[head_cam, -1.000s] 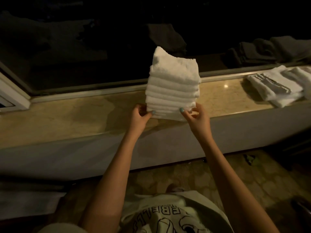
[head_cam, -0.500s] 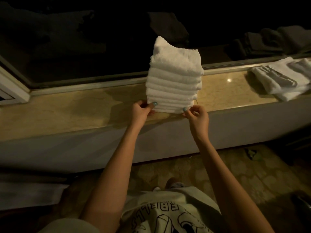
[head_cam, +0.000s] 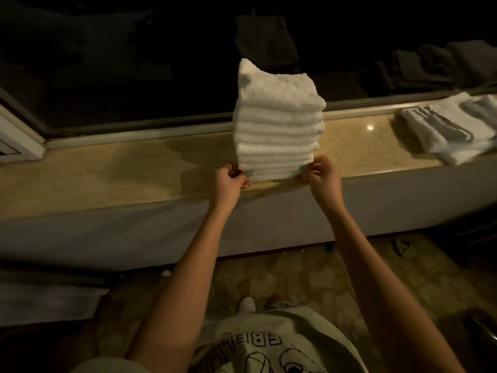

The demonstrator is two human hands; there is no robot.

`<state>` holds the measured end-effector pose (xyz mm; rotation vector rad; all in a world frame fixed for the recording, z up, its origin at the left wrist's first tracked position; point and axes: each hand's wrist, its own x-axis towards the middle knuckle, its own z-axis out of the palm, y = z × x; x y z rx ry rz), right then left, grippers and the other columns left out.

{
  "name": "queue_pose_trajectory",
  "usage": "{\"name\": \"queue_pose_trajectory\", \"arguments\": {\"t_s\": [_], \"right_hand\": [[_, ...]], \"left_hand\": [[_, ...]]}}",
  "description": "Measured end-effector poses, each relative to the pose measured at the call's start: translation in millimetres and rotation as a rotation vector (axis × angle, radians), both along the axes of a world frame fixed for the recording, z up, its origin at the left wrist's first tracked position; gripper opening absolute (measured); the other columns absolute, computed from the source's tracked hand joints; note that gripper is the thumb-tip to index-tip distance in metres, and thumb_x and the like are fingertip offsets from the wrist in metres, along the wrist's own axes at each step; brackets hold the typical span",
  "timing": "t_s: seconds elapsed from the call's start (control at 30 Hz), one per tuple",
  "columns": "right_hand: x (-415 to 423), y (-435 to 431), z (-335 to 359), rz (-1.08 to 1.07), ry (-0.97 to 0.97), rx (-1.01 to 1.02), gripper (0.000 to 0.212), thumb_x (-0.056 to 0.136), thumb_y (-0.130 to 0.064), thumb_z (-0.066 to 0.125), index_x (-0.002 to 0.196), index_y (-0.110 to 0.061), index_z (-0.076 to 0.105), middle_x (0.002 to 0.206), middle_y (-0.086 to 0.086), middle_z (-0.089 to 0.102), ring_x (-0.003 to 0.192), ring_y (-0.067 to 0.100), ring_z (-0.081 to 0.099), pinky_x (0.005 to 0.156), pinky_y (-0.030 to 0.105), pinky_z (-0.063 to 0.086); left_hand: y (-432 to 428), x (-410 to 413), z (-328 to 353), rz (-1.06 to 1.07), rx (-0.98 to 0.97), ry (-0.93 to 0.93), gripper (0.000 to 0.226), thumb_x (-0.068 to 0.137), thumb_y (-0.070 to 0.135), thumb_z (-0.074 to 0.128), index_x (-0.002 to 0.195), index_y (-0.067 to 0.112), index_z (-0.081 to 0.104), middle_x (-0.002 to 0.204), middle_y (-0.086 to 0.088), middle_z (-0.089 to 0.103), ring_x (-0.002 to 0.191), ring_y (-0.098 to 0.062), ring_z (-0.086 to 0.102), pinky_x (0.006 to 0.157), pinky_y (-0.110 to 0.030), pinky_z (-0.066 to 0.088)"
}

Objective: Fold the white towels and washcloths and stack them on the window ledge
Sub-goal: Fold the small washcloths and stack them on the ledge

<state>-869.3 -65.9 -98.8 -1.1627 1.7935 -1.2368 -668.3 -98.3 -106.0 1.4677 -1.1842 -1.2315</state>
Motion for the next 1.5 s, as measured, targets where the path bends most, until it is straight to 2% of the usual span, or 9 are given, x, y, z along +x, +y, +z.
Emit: {"name": "queue_pose_trajectory", "arguments": {"t_s": [0.3, 0.4, 0.63, 0.8, 0.93, 1.1, 1.2, 1.33, 1.5], "right_hand": [[-18, 7, 1, 0.166, -0.085, -0.031, 0.012, 0.089, -0.015, 0.066, 0.099, -0.01, 0.063, 0.096, 0.002, 0.067, 0.093, 0.016, 0.067, 0.075, 0.027, 0.057], [-19, 8, 2, 0.17, -0.126, -0.059, 0.016, 0.092, -0.023, 0.063, 0.104, -0.016, 0.057, 0.103, 0.003, 0.067, 0.093, 0.015, 0.067, 0.077, 0.029, 0.058], [-15, 9, 1, 0.168, -0.215, -0.132, 0.015, 0.095, -0.02, 0.059, 0.108, -0.014, 0.058, 0.102, 0.007, 0.069, 0.091, 0.017, 0.069, 0.074, 0.027, 0.057], [-16, 6, 5, 0.148, -0.203, -0.109, 0.008, 0.095, -0.024, 0.057, 0.094, -0.015, 0.057, 0.091, 0.006, 0.071, 0.079, 0.013, 0.071, 0.064, 0.02, 0.054], [-21, 2, 9, 0.146, -0.176, -0.08, 0.01, 0.095, -0.022, 0.057, 0.094, -0.012, 0.055, 0.084, 0.0, 0.07, 0.073, 0.011, 0.071, 0.06, 0.021, 0.054], [-27, 3, 12, 0.162, -0.019, -0.079, 0.019, 0.091, -0.025, 0.063, 0.104, -0.017, 0.052, 0.1, -0.006, 0.058, 0.094, 0.015, 0.062, 0.074, 0.029, 0.057], [-26, 6, 22, 0.17, -0.051, -0.181, 0.035, 0.089, -0.029, 0.067, 0.117, -0.022, 0.048, 0.115, -0.005, 0.055, 0.099, 0.008, 0.058, 0.078, 0.022, 0.054], [-23, 2, 32, 0.194, -0.051, -0.201, 0.036, 0.089, -0.024, 0.066, 0.12, -0.021, 0.049, 0.113, -0.007, 0.057, 0.099, 0.003, 0.058, 0.076, 0.015, 0.052], [-21, 1, 35, 0.201, -0.058, -0.278, 0.013, 0.092, -0.017, 0.061, 0.101, -0.024, 0.056, 0.102, -0.014, 0.061, 0.099, 0.004, 0.06, 0.086, 0.032, 0.055]], "left_hand": [[20, -5, -7, 0.085, -0.104, 0.026, 0.007, 0.09, 0.0, 0.06, 0.096, 0.003, 0.06, 0.084, 0.0, 0.067, 0.071, -0.003, 0.069, 0.07, -0.019, 0.055], [28, -7, -9, 0.082, -0.121, -0.055, 0.013, 0.087, 0.005, 0.066, 0.096, 0.01, 0.059, 0.09, 0.005, 0.065, 0.077, 0.005, 0.063, 0.074, -0.017, 0.052], [33, -17, 2, 0.202, -0.139, 0.047, 0.004, 0.089, 0.003, 0.063, 0.092, 0.006, 0.061, 0.084, 0.001, 0.066, 0.074, 0.0, 0.067, 0.069, -0.018, 0.055], [32, -18, 1, 0.243, -0.1, 0.099, 0.015, 0.088, 0.0, 0.062, 0.082, 0.013, 0.06, 0.086, -0.004, 0.066, 0.079, -0.013, 0.069, 0.072, -0.022, 0.056], [33, -17, 1, 0.218, -0.091, 0.062, 0.017, 0.089, 0.0, 0.061, 0.083, 0.016, 0.059, 0.086, -0.003, 0.066, 0.078, -0.007, 0.069, 0.075, -0.023, 0.056], [38, -12, 11, 0.225, -0.1, 0.021, 0.025, 0.084, 0.012, 0.07, 0.105, 0.02, 0.059, 0.099, 0.011, 0.064, 0.088, 0.002, 0.062, 0.073, -0.013, 0.049], [37, -17, 28, 0.235, -0.162, 0.069, 0.032, 0.088, 0.012, 0.066, 0.116, 0.021, 0.053, 0.105, 0.016, 0.06, 0.088, 0.012, 0.059, 0.073, -0.009, 0.048], [25, -25, 43, 0.223, -0.253, 0.035, 0.018, 0.089, 0.012, 0.064, 0.104, 0.017, 0.055, 0.098, 0.009, 0.06, 0.085, 0.003, 0.058, 0.068, -0.012, 0.047], [21, -21, 41, 0.185, -0.254, 0.039, 0.01, 0.091, 0.012, 0.062, 0.093, 0.019, 0.055, 0.092, 0.006, 0.061, 0.078, 0.004, 0.059, 0.066, -0.017, 0.05]]}}
